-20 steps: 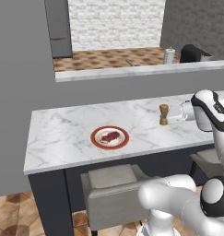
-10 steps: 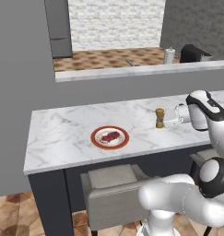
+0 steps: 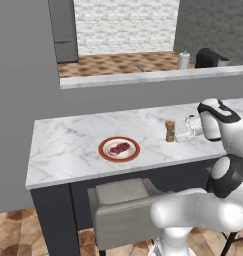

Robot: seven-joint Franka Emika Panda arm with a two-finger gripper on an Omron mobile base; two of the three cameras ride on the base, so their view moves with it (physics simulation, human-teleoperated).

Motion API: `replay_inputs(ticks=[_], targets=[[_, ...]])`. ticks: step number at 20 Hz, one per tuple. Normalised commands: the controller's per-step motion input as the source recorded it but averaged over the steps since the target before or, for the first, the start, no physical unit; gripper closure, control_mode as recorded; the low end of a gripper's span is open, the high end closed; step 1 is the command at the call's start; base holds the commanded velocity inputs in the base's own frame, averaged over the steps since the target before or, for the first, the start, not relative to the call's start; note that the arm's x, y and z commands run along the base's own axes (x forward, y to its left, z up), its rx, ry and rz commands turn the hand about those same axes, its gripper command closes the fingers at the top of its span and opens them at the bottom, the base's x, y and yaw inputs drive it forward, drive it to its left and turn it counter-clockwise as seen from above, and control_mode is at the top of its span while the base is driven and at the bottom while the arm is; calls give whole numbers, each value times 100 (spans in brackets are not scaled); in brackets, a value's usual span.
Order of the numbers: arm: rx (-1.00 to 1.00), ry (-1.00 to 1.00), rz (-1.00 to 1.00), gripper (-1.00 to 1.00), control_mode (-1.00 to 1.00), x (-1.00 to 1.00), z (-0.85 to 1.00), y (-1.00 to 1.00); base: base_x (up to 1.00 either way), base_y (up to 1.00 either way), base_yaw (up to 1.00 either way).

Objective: Retrieve the shaker from the cabinet and place it next the steak on a plate on the dining table.

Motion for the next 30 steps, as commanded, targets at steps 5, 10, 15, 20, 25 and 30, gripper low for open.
replay_inputs(ticks=[5, 10, 15, 20, 25, 30], targets=[[0, 0, 4, 100, -100, 21, -27, 3, 0, 0, 0], [1, 0, 1, 100, -100, 24, -13, 0, 0, 0, 0], [1, 0, 0, 100, -100, 24, -13, 1, 0, 0, 0], [0, 0, 0, 100, -100, 16, -11, 5, 0, 0, 0], [1, 0, 0, 100, -100, 13, -13, 6, 0, 0, 0], [2, 0, 0, 100, -100, 15, -26, 6, 0, 0, 0]])
